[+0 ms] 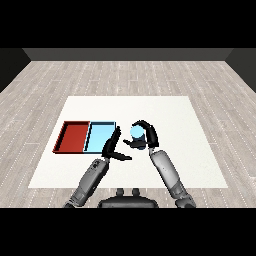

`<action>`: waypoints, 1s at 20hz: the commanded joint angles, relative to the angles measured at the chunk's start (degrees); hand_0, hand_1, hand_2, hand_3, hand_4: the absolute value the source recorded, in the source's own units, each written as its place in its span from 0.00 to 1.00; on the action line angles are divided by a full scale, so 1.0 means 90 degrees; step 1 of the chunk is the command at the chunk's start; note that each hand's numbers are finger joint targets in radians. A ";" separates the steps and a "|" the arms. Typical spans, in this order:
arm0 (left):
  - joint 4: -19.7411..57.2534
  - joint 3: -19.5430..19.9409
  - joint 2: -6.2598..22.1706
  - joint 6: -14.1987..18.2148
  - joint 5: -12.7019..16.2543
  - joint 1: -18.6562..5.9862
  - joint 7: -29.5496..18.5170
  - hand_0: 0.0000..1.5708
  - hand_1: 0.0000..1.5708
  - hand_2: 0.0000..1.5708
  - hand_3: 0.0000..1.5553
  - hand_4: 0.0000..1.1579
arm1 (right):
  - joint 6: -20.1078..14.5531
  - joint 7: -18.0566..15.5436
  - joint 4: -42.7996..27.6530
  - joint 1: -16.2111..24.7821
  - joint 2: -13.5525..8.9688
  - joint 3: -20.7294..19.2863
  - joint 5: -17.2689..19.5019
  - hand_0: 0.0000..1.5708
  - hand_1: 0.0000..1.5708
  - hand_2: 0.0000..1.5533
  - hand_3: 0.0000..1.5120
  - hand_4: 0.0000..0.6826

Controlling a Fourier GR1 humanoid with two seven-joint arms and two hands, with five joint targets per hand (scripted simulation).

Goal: Pick the blue can and put it in the blue box

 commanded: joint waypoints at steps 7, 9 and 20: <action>0.0958 -0.0040 0.0000 0.0114 0.0452 -0.0699 -0.0326 0.00 0.00 0.00 0.00 0.00 | 0.0236 -0.0038 -0.0095 0.0023 0.0022 0.0009 0.0047 0.94 0.94 0.94 0.92 0.90; 0.0350 0.0041 0.0000 0.0026 0.0290 -0.0462 0.0203 0.00 0.00 0.00 0.00 0.00 | -0.0095 -0.0335 0.0358 -0.0177 0.0022 0.0242 -0.0233 0.95 0.95 0.94 0.93 0.89; 0.0442 -0.0557 0.0000 0.0306 0.0433 -0.0184 -0.0441 0.00 0.00 0.00 0.00 0.00 | -0.0673 -0.0423 0.0861 -0.0772 0.0023 0.0747 -0.1072 0.93 0.93 0.94 0.92 0.90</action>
